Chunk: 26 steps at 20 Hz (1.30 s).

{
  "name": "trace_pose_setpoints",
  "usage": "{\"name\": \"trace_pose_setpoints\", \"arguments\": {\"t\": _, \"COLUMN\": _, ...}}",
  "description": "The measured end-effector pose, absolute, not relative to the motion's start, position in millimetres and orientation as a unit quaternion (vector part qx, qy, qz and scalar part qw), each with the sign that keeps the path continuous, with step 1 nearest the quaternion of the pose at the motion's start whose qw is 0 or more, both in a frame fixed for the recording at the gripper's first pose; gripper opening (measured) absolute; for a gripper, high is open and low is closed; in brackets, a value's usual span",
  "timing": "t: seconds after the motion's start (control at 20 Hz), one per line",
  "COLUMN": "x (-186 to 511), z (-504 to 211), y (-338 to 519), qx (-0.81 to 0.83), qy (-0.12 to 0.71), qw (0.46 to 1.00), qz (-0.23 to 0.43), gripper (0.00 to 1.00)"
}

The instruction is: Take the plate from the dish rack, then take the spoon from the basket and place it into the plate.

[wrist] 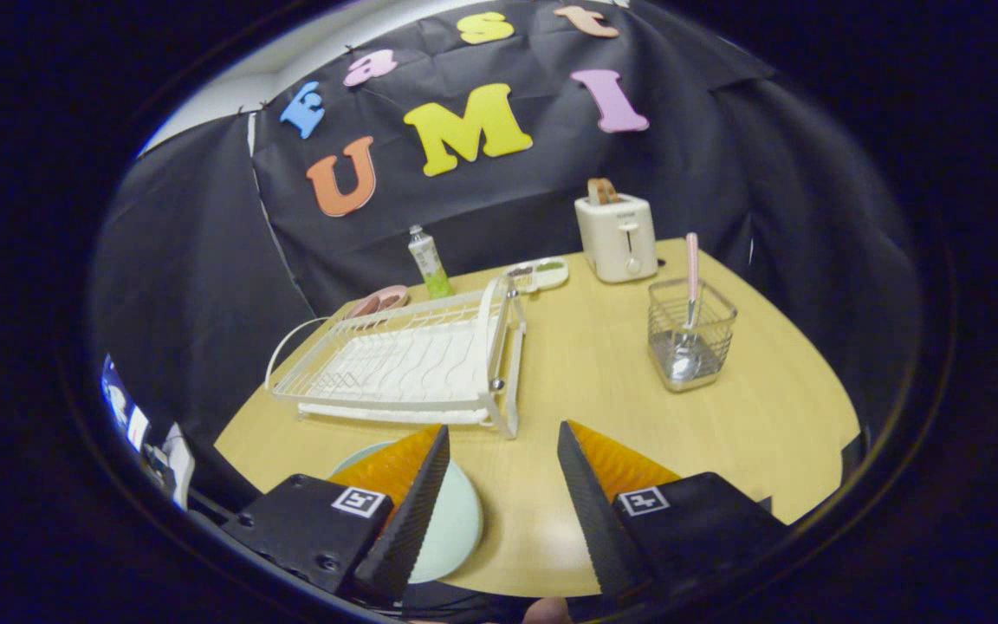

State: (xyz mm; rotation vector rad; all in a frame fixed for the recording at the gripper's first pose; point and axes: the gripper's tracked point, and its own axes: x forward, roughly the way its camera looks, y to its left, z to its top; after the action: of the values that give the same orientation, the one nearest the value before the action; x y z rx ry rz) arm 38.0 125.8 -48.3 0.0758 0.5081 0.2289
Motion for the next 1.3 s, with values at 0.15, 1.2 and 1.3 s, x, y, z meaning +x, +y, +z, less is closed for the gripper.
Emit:
{"name": "trace_pose_setpoints", "arguments": {"t": 0.15, "x": 43, "z": -16, "y": 94, "qx": -0.001, "qy": 0.186, "qw": 0.979, "qz": 0.078, "gripper": 0.92}}
{"name": "trace_pose_setpoints", "arguments": {"t": 1.2, "x": 254, "z": -30, "y": -33, "qx": 0.023, "qy": 0.223, "qw": 0.975, "qz": 0.005, "gripper": 0.92}}
{"name": "trace_pose_setpoints", "arguments": {"t": 1.3, "x": 268, "z": -38, "y": -34, "qx": 0.032, "qy": 0.231, "qw": 0.972, "qz": 0.007, "gripper": 0.87}}
